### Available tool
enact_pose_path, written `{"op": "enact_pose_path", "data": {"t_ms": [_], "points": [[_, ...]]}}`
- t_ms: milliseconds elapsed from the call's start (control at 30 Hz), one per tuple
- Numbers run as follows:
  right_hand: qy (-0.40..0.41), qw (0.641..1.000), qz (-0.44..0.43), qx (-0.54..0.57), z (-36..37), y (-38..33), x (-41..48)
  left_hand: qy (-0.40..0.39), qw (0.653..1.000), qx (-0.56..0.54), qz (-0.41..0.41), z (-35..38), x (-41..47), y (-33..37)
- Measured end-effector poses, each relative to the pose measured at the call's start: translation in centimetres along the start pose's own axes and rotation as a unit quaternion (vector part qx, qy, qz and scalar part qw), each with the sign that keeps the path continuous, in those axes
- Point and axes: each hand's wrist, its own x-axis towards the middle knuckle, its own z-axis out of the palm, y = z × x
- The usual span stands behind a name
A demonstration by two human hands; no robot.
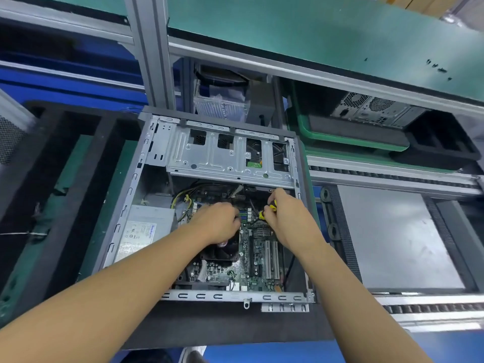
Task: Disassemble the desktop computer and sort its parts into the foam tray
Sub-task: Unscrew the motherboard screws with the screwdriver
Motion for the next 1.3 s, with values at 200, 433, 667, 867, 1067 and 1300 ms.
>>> {"op": "enact_pose_path", "data": {"t_ms": [200,433,667,867,1067,1300], "points": [[0.025,0.999,-0.039,-0.022,0.6,-0.1,-0.3,-0.018,0.998,-0.060,-0.010,1.0,1.5,0.7],[0.034,0.997,-0.066,-0.021,1.3,0.6,-2.1,-0.027,0.996,-0.078,0.026,1.3,2.0,0.6],[0.034,0.998,-0.060,-0.012,1.4,0.5,-1.3,-0.009,0.993,-0.110,0.050,0.7,2.4,1.0],[0.016,0.998,-0.060,-0.017,1.4,0.5,-0.7,0.030,0.983,-0.165,0.080,0.6,2.4,1.4],[0.014,0.997,-0.071,-0.005,1.5,0.7,-0.5,0.046,0.980,-0.177,0.078,0.4,2.4,1.4],[0.007,0.998,-0.060,-0.014,1.4,0.8,-0.2,0.035,0.979,-0.184,0.078,0.4,2.2,1.3]]}}
